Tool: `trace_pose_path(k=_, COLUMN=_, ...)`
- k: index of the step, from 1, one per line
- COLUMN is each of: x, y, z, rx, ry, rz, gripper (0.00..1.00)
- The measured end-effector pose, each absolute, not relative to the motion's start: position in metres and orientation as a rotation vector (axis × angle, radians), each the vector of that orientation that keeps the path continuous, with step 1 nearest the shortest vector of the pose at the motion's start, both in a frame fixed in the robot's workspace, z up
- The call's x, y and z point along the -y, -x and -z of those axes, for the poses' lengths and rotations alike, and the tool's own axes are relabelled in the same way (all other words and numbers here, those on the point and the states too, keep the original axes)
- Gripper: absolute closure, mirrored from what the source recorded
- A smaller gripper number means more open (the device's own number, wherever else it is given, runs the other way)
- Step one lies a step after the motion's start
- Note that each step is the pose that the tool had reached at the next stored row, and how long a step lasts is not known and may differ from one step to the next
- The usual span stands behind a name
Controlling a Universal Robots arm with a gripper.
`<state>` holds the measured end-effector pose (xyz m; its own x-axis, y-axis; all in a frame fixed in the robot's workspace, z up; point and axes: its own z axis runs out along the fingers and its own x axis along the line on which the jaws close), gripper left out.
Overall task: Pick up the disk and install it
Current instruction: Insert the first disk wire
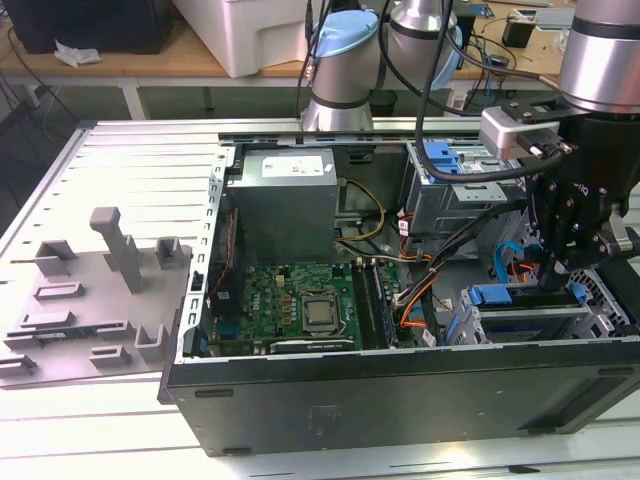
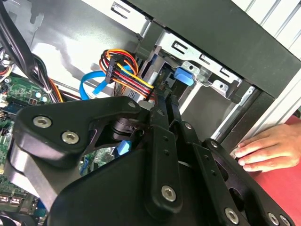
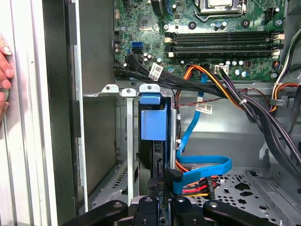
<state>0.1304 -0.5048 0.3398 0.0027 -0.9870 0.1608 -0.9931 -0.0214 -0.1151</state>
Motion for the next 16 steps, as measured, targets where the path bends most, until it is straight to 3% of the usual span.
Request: trace_pose_path(k=16, x=0.5039, y=-0.1304, z=-0.3395, rx=2.176, ry=-2.203, rz=-0.304, gripper=0.83)
